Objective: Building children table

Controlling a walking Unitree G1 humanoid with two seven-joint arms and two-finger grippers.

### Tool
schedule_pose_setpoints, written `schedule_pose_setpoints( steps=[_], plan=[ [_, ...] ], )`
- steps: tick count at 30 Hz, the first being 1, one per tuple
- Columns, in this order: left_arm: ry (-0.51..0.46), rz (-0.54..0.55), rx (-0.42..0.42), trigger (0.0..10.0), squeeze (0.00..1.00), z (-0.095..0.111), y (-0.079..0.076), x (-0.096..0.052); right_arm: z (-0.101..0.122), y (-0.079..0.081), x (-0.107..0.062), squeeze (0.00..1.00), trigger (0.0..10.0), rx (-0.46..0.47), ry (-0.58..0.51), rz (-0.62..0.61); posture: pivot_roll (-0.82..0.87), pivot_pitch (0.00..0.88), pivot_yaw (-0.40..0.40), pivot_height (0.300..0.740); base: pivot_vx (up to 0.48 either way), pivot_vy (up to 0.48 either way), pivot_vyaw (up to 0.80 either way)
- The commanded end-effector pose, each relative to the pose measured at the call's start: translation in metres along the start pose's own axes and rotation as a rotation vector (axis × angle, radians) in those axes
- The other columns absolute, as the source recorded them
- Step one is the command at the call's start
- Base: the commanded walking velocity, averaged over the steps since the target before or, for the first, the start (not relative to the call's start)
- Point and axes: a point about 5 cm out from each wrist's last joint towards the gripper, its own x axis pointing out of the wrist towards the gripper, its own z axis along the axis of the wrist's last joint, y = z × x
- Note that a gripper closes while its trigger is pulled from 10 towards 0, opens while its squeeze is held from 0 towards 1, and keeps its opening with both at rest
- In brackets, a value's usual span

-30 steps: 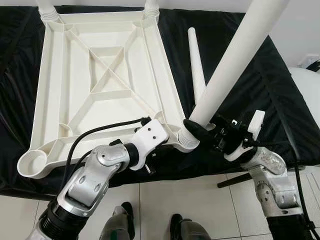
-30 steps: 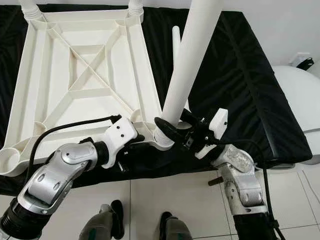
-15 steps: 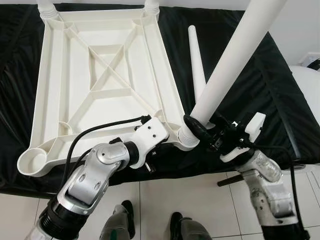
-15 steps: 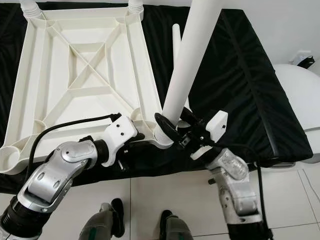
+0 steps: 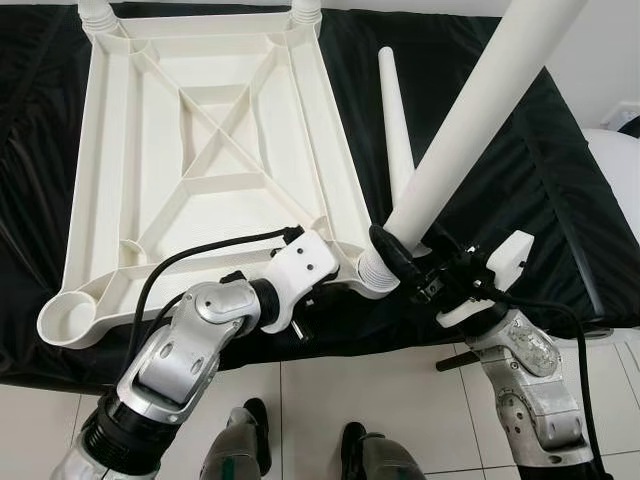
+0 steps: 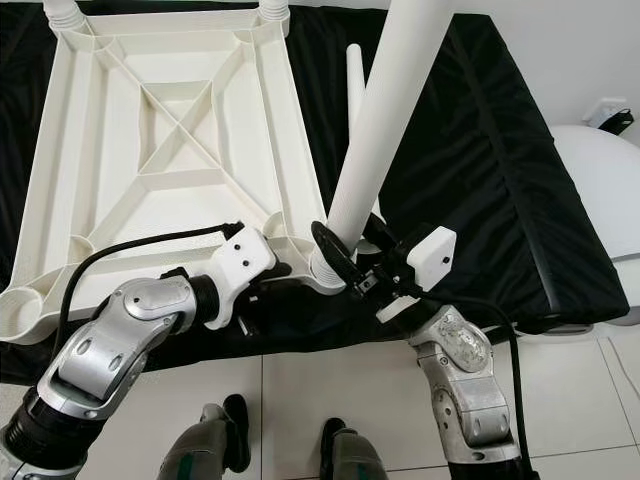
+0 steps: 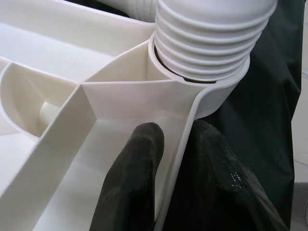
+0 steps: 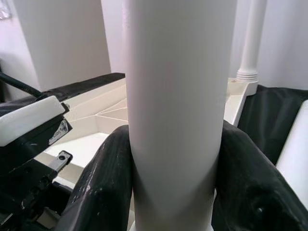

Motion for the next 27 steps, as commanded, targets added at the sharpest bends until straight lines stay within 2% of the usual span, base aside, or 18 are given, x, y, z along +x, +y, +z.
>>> schedule_pose_setpoints(
  steps=[1,9,18,20,26,27],
  plan=[
    [-0.049,0.033,-0.005,10.0,0.0,0.01,0.003,0.004,-0.038,0.021,-0.013,0.0,10.0,0.103,0.202,0.048,-0.05,0.328,-0.044,0.74,0.0,0.0,0.0],
    [-0.039,0.107,-0.038,10.0,0.0,0.01,0.014,0.005,-0.037,0.021,-0.012,0.0,10.0,0.083,0.192,-0.086,-0.05,0.323,-0.046,0.74,0.0,0.0,0.0],
    [-0.039,0.121,-0.043,10.0,0.0,0.01,0.016,0.004,-0.043,0.016,-0.014,0.0,10.0,0.075,0.218,-0.216,-0.04,0.317,-0.046,0.74,0.0,0.0,0.0],
    [-0.037,0.126,-0.049,10.0,0.0,0.009,0.017,0.004,-0.045,0.016,-0.013,0.0,10.0,0.07,0.23,-0.281,-0.04,0.312,-0.044,0.74,0.0,0.0,0.0],
    [-0.037,0.127,-0.052,10.0,0.0,0.009,0.017,0.004,-0.046,0.017,-0.011,0.0,10.0,0.068,0.234,-0.299,-0.04,0.312,-0.044,0.74,0.0,0.0,0.0],
    [-0.035,0.127,-0.053,10.0,0.0,0.009,0.017,0.004,-0.047,0.017,-0.01,0.0,10.0,0.049,0.246,-0.33,-0.04,0.308,-0.043,0.74,0.0,0.0,0.0]
  ],
)
